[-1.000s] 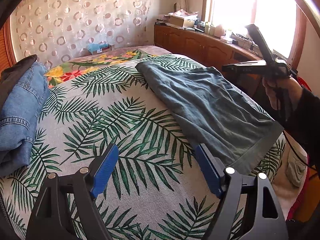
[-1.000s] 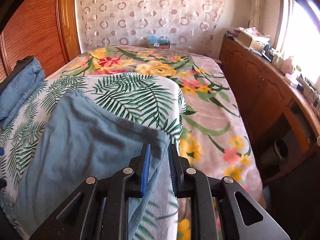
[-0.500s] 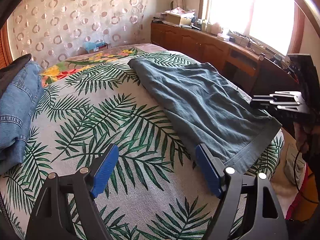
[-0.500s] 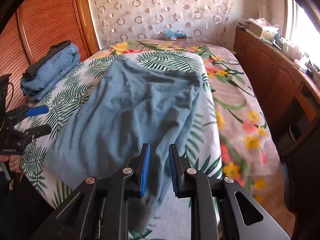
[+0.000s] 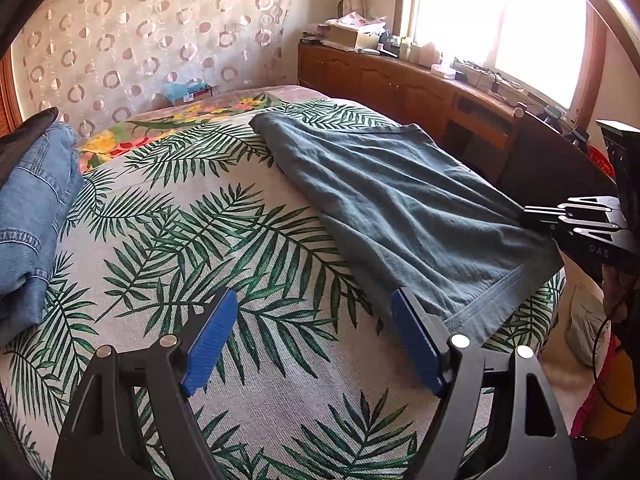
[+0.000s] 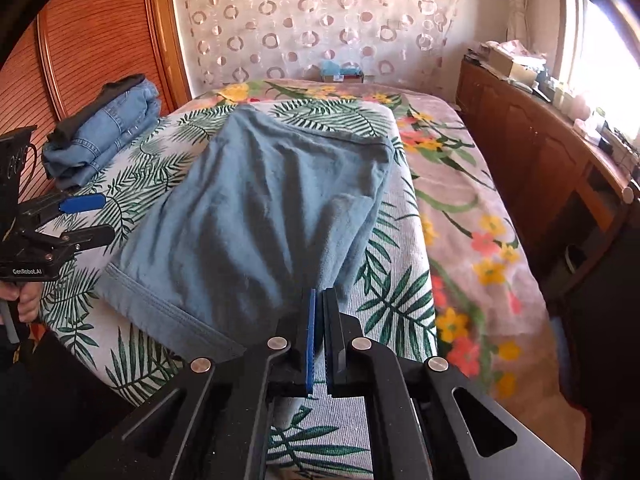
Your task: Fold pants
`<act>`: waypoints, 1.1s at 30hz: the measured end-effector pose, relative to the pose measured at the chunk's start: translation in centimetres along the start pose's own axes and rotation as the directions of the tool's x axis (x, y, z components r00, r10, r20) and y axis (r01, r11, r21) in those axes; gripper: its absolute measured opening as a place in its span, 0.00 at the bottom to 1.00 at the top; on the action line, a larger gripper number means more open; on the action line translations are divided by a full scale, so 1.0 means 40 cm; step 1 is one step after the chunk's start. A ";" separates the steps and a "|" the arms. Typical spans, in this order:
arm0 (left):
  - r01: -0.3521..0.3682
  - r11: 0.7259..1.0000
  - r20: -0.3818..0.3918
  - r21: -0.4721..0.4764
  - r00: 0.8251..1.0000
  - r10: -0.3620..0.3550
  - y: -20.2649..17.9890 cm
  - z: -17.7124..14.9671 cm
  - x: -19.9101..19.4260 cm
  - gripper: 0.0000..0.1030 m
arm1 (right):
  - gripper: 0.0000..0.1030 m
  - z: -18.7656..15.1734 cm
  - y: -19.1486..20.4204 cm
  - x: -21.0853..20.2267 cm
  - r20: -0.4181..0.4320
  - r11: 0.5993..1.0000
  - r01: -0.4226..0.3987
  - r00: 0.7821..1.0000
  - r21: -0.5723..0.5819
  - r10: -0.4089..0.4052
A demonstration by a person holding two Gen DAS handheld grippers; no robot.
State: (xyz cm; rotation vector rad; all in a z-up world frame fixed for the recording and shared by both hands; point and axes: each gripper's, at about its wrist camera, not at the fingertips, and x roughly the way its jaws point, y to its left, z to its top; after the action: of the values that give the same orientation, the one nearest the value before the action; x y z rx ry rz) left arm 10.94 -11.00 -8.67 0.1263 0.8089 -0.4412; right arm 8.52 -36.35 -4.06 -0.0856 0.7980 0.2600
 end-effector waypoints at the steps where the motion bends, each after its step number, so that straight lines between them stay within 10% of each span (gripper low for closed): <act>1: 0.003 1.000 0.000 0.003 1.000 -0.003 -0.004 -0.001 0.000 0.78 | 0.03 -0.001 -0.002 0.001 -0.007 1.000 -0.004 1.000 0.006 0.004; 12: 0.007 1.000 -0.009 0.028 1.000 -0.007 -0.028 0.030 0.030 0.78 | 0.24 0.106 -0.087 0.058 0.071 0.997 -0.023 0.997 0.076 0.018; 28: -0.007 0.999 -0.050 0.033 0.999 0.009 -0.034 0.027 0.072 0.78 | 0.24 0.334 -0.158 0.328 -0.043 0.993 0.010 0.999 0.118 -0.005; 30: -0.006 1.000 -0.056 0.030 0.998 0.008 -0.031 0.022 0.076 0.78 | 0.03 0.345 -0.158 0.337 -0.053 0.992 -0.015 0.998 0.123 0.022; 33: -0.006 1.000 -0.060 0.026 0.998 0.007 -0.029 0.017 0.081 0.78 | 0.02 0.356 -0.158 0.339 -0.038 0.996 0.016 0.999 0.090 -0.013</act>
State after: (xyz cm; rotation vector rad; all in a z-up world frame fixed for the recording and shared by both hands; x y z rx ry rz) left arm 12.88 -13.31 -10.49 0.1672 0.8621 -0.4438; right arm 29.17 -37.29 -4.02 -0.0111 0.8451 0.2087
